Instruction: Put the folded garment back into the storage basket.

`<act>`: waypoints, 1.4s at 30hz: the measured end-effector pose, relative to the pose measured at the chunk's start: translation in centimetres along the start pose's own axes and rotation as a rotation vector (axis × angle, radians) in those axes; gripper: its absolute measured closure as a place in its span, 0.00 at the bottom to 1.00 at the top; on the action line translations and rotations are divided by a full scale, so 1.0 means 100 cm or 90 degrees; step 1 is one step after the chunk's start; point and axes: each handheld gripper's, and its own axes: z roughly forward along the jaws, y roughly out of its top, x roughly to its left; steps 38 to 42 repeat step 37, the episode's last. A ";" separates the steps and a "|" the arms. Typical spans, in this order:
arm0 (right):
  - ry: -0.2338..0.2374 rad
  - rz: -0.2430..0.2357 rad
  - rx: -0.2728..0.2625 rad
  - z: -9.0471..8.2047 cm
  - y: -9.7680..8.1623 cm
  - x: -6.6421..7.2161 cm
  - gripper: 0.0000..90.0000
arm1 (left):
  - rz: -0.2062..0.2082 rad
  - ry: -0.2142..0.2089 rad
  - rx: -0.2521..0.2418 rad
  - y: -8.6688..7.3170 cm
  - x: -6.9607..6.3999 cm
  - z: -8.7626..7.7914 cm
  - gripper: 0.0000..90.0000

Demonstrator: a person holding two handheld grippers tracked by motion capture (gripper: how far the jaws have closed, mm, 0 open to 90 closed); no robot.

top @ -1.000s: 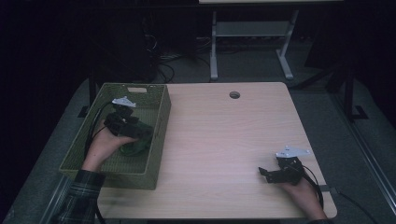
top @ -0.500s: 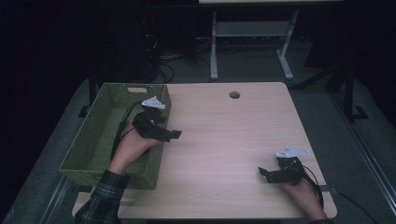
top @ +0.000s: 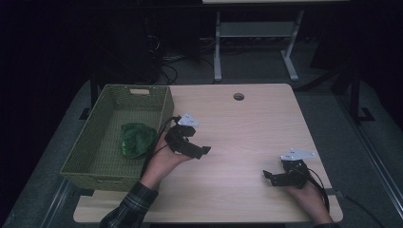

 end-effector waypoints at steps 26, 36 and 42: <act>0.000 0.000 0.000 0.000 0.000 0.000 0.11 | 0.028 0.022 0.043 -0.066 -0.013 0.076 0.15; 0.000 0.000 0.000 0.000 0.000 0.000 0.11 | 0.034 0.016 -0.009 -0.076 -0.012 0.076 0.14; 0.000 0.000 0.000 0.000 0.000 0.000 0.11 | 0.033 0.016 -0.009 -0.076 -0.012 0.076 0.14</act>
